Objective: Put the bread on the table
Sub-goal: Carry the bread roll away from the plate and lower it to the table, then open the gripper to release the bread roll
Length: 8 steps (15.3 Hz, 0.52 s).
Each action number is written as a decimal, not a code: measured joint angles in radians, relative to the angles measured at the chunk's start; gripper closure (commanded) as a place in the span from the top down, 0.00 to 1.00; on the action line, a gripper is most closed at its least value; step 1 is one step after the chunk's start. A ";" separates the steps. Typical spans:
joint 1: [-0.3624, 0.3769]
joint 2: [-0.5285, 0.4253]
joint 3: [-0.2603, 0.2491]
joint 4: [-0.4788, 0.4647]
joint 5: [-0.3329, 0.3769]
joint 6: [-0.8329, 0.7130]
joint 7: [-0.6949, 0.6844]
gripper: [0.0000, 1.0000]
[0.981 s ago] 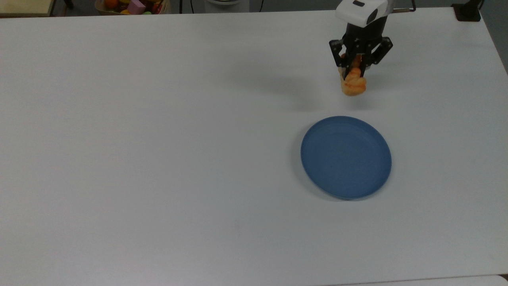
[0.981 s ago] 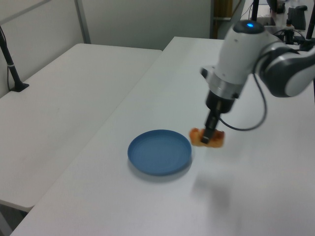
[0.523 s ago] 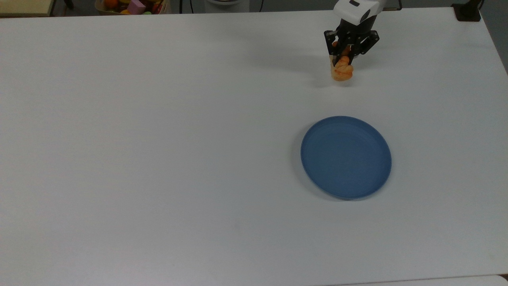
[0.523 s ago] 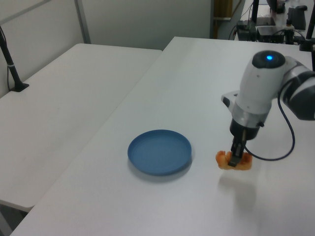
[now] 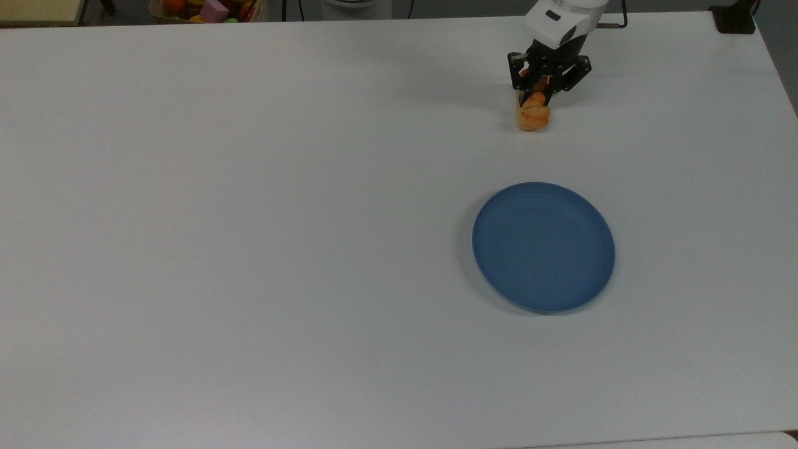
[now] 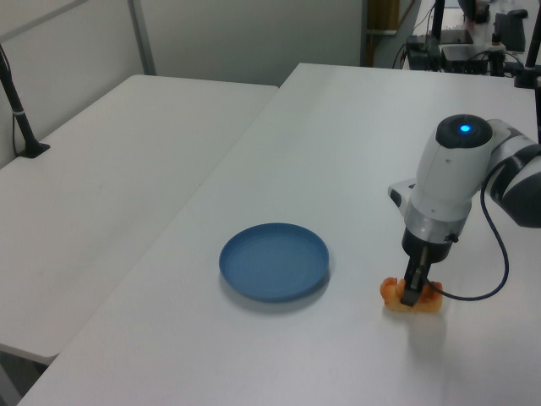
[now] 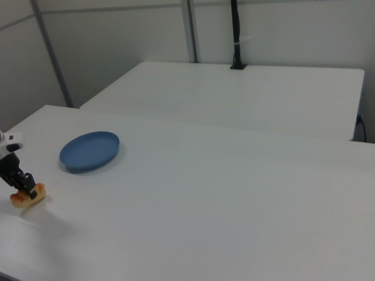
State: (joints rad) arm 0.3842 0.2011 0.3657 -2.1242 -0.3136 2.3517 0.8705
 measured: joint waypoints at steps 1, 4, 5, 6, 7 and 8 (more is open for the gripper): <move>0.000 0.008 0.001 0.000 -0.001 0.002 0.004 0.88; 0.001 0.017 0.001 0.001 -0.002 0.003 0.020 1.00; 0.001 0.017 0.002 0.003 -0.002 0.003 0.024 1.00; 0.002 0.017 0.002 0.004 -0.002 0.003 0.027 1.00; 0.002 0.017 0.004 0.004 -0.003 0.003 0.027 1.00; 0.002 0.017 0.005 0.006 -0.003 0.003 0.029 1.00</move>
State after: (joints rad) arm 0.3862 0.2183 0.3711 -2.1180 -0.3162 2.3549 0.8999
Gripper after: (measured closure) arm 0.004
